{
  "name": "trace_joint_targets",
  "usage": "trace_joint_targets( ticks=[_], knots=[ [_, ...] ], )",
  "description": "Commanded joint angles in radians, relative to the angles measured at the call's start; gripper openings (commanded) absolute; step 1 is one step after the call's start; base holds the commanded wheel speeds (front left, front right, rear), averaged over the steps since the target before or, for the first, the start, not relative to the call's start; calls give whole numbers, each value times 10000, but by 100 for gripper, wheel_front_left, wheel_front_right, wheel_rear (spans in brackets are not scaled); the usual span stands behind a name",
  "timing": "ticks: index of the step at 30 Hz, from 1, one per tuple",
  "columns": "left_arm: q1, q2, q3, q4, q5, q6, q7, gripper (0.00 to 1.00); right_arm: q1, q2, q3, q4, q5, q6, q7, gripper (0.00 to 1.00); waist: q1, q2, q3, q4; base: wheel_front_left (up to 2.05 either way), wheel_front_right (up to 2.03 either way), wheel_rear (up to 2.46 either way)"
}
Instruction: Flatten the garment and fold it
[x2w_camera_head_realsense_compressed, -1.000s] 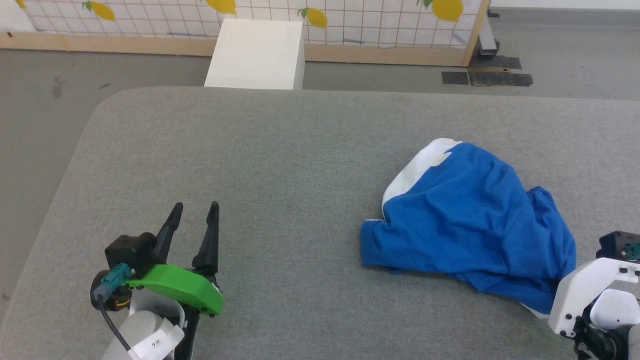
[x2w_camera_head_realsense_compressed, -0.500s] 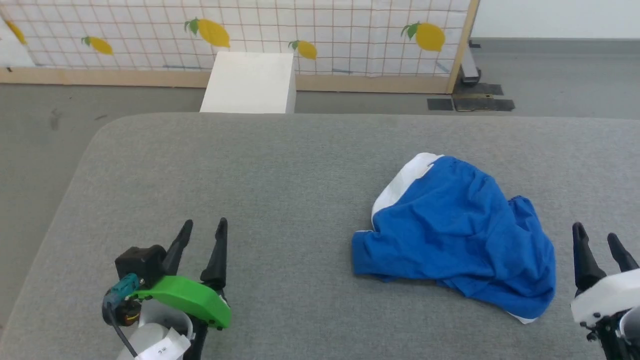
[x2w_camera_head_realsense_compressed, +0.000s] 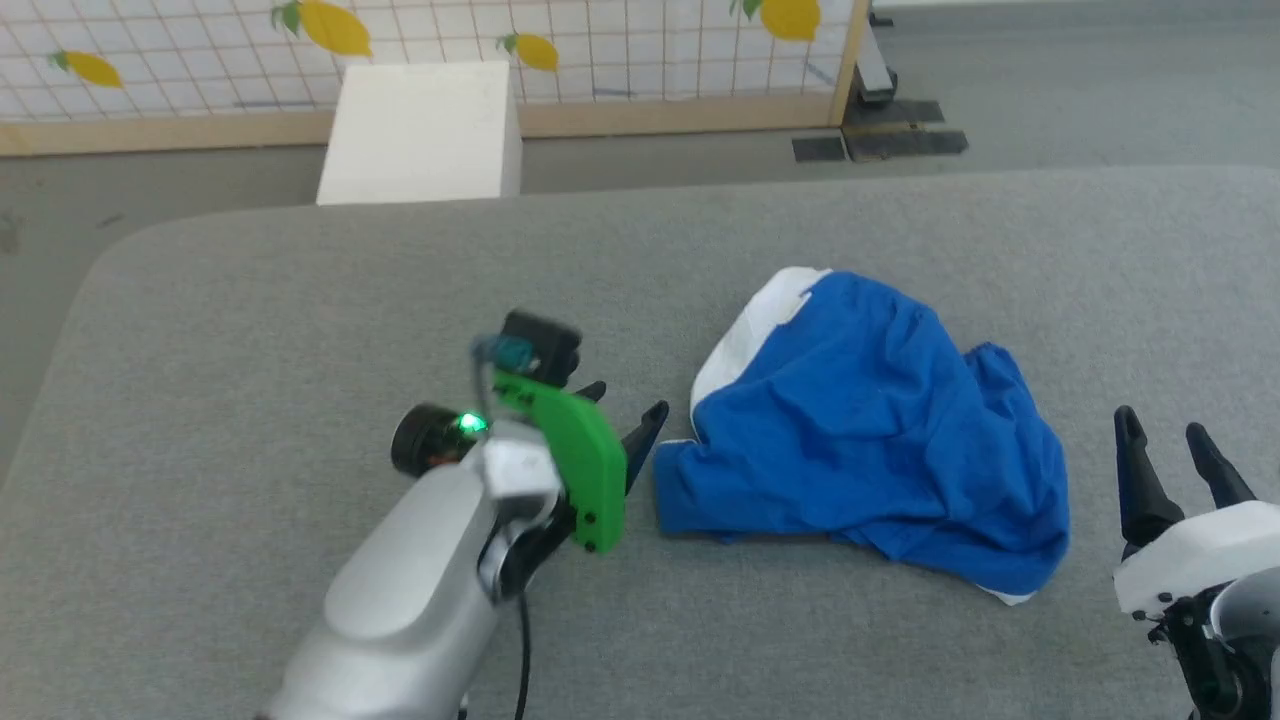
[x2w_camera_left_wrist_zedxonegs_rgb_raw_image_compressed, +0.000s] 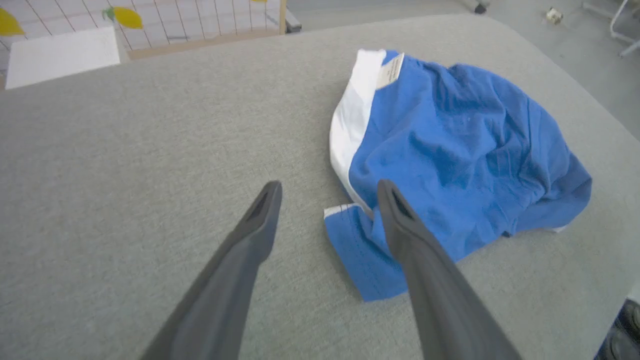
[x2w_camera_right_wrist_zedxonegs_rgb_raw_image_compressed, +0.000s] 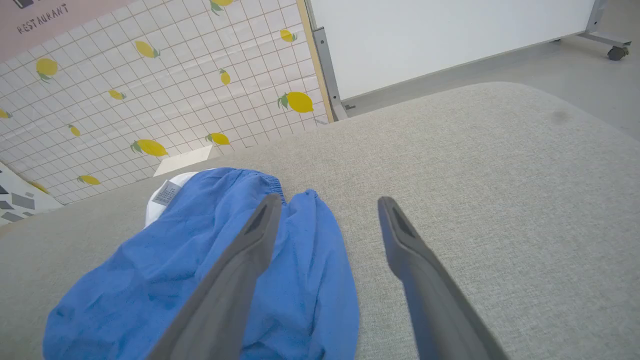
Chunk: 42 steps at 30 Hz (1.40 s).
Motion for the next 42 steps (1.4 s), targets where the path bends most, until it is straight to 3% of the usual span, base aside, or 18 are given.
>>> trace_joint_targets(
  ticks=[1, 7, 16, 17, 18, 19, 26, 31, 36, 42],
  knots=[
    [-500, -49, -194, 293, 100, -79, 666, 100, -183, -7, 64, 56, 52, -13, -27, 100, 0, 0, 521, -509, 0, 0, 0],
    [-1767, -102, -1137, 1203, 340, -126, 3305, 100, -354, -7, 214, 361, 238, -13, -293, 100, 0, 0, 1092, -1175, 0, 0, 0],
    [-1944, 159, -2144, 1808, 821, -158, 4684, 100, -409, -7, 256, 660, 393, -13, -647, 100, 0, 0, 1536, -1606, 0, 0, 0],
    [-1920, 165, -2190, 1821, 817, -162, 4718, 82, -414, -7, 252, 690, 401, -13, -674, 100, 0, 0, 1551, -1598, 0, 0, 0],
    [-1905, 166, -2223, 1811, 808, -165, 4701, 28, -425, -7, 244, 732, 401, -13, -704, 100, 0, 0, 1561, -1573, 0, 0, 0],
    [-1882, 155, -2231, 1801, 772, -169, 4673, 0, -441, -7, 240, 773, 389, -13, -726, 100, 0, 0, 1554, -1534, 0, 0, 0],
    [-1827, -61, -1602, 1358, 3, -130, 3838, 0, -480, -7, 264, 1052, 217, -13, -730, 100, 0, 0, 1163, -934, 0, 0, 0],
    [-1670, -58, -466, 727, -785, 261, 2783, 0, -349, -7, 148, 1145, 9, -13, -615, 100, 0, 0, 588, -214, 0, 0, 0],
    [-916, 493, 711, -67, -1391, 976, 2031, 0, -159, -7, 127, 1151, -129, -13, -381, 100, 0, 0, -61, 602, 0, 0, 0],
    [970, 1356, 1511, -519, -1958, 1824, 2186, 0, 1, -7, 262, 1081, -89, -13, -191, 100, 0, 0, -359, 1319, 0, 0, 0]
  ],
)
